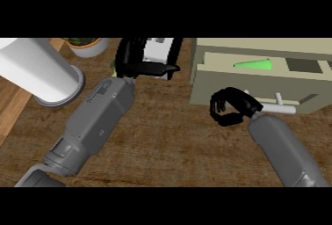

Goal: Pick up the cup, place it into the drawer and close the drawer

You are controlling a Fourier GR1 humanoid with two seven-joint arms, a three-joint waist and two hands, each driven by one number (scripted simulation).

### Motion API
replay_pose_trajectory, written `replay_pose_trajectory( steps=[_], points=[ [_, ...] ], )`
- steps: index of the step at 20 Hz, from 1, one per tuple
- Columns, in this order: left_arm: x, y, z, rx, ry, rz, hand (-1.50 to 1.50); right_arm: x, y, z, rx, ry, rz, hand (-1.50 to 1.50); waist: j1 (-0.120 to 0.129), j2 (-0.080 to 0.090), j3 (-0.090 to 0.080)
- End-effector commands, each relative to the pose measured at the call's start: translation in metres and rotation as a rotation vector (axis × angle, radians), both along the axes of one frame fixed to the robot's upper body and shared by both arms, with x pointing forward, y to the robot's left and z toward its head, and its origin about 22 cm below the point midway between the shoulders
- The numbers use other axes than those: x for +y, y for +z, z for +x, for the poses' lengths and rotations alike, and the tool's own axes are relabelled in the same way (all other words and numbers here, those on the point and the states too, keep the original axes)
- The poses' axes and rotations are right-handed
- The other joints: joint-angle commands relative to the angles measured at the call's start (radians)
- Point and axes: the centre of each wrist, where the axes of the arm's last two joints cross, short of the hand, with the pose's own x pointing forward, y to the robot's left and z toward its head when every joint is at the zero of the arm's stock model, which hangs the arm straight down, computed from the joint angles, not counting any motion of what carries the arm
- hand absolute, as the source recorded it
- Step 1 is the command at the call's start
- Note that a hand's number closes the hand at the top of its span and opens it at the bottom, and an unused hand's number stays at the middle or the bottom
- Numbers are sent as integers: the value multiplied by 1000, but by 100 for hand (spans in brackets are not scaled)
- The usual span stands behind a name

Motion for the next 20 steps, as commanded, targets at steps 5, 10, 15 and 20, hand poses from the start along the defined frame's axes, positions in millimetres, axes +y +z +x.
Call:
replay_pose_trajectory(
  steps=[5,10,15,20],
  points=[
    [10,-1,-7,-14,-28,-14,-150,-35,42,50,-150,-146,127,150,43,19,4],
    [34,-5,-9,-3,-44,-10,-150,-64,84,67,-207,-266,154,150,80,27,4],
    [40,-11,-13,-9,-65,-8,-150,-67,97,72,-207,-291,193,150,99,35,3],
    [43,-10,-14,-10,-96,-3,-150,-73,114,74,-211,-284,229,150,118,37,2]
  ],
)
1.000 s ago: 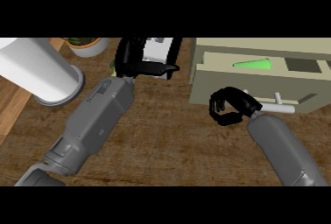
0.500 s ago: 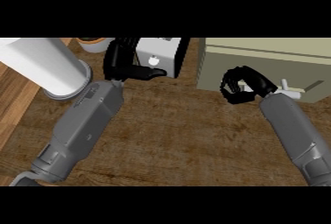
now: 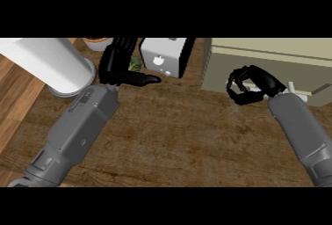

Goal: Pick up the cup, place it into the drawer and close the drawer

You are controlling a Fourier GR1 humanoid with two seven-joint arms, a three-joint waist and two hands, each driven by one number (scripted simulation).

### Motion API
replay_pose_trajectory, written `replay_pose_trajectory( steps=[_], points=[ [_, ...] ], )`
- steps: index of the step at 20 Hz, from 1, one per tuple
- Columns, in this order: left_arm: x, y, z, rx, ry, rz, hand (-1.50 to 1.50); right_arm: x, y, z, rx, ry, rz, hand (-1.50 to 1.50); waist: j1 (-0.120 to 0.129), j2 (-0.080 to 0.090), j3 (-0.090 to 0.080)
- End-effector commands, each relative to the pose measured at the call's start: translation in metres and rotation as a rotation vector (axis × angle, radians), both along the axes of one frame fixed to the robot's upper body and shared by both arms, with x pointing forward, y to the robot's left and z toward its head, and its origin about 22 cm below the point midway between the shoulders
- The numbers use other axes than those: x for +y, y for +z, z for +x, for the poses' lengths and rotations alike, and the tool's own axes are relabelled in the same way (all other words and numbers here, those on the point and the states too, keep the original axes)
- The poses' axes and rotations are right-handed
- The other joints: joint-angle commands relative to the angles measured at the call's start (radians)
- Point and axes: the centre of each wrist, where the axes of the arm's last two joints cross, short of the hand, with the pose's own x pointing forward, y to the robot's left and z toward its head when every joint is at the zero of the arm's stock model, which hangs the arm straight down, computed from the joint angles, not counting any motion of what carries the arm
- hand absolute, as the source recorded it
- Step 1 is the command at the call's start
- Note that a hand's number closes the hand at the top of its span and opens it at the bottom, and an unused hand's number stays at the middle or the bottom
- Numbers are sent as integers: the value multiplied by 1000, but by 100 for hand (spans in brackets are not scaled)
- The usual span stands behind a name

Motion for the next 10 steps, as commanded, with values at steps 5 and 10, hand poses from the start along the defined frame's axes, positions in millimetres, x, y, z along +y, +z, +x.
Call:
replay_pose_trajectory(
  steps=[5,10],
  points=[
    [8,2,-2,-6,-32,-21,-150,-37,90,29,-191,-172,-18,150,52,16,-12],
    [15,0,-3,-7,-33,-17,-150,-42,96,27,-181,-159,-12,150,55,22,-13]
  ],
)
